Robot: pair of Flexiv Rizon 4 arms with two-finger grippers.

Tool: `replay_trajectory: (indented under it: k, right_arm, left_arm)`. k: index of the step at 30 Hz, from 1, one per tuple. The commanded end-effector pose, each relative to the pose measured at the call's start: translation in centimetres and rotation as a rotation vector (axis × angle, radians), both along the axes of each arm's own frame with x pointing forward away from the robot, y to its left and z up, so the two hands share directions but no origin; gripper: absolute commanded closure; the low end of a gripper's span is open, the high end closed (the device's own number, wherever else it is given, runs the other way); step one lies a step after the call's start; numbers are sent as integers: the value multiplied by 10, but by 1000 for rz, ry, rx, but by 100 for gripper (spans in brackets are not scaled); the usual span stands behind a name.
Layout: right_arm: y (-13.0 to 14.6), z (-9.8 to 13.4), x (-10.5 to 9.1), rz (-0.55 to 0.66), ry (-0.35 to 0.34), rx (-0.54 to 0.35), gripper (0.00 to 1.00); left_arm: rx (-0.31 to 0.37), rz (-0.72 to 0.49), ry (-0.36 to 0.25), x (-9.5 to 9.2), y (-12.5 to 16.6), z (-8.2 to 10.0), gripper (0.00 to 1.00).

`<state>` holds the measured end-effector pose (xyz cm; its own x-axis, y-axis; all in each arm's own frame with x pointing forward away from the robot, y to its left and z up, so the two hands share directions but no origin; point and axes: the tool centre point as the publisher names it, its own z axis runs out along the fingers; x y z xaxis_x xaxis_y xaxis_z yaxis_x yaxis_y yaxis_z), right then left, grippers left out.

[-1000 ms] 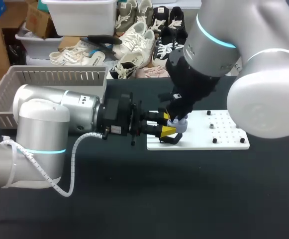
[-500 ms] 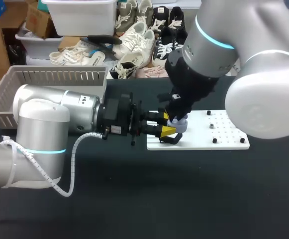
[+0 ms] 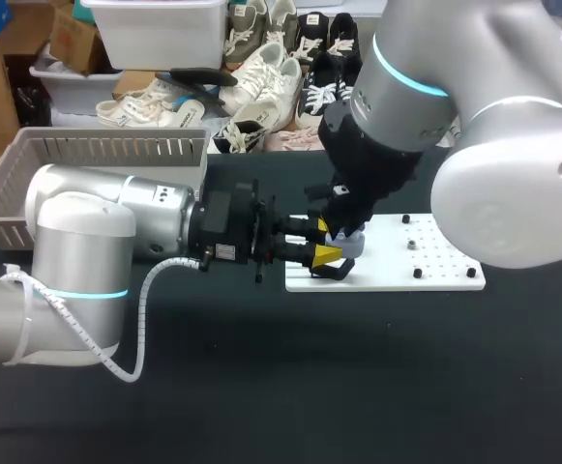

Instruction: Pick up each earbud case from the left stands, insert the matching earbuds, close the lid, and place the case in the box.

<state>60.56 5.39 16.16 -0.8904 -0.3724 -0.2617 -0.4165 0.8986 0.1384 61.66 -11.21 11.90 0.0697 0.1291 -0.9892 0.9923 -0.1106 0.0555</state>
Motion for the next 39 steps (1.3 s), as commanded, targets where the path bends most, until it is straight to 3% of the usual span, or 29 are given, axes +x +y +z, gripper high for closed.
replay_trajectory:
  k: [1, 16, 18, 25, 39]
  right_arm:
    - [2, -1, 1, 2, 7, -27, 100]
    - [4, 0, 0, 10, 7, -59, 100]
    - [3, 1, -1, 9, 6, -60, 80]
    - [3, 5, -4, 6, 0, -56, 61]
    - [-4, 25, -16, -17, -30, -30, 55]
  left_arm:
    - [-1, 4, -2, -1, 0, 0, 100]
    - [-1, 4, -2, -1, 0, 0, 100]
    - [-1, 4, -2, -1, 0, 0, 100]
    - [-1, 4, -2, -1, 0, 0, 100]
    - [-1, 4, -2, -1, 0, 0, 100]
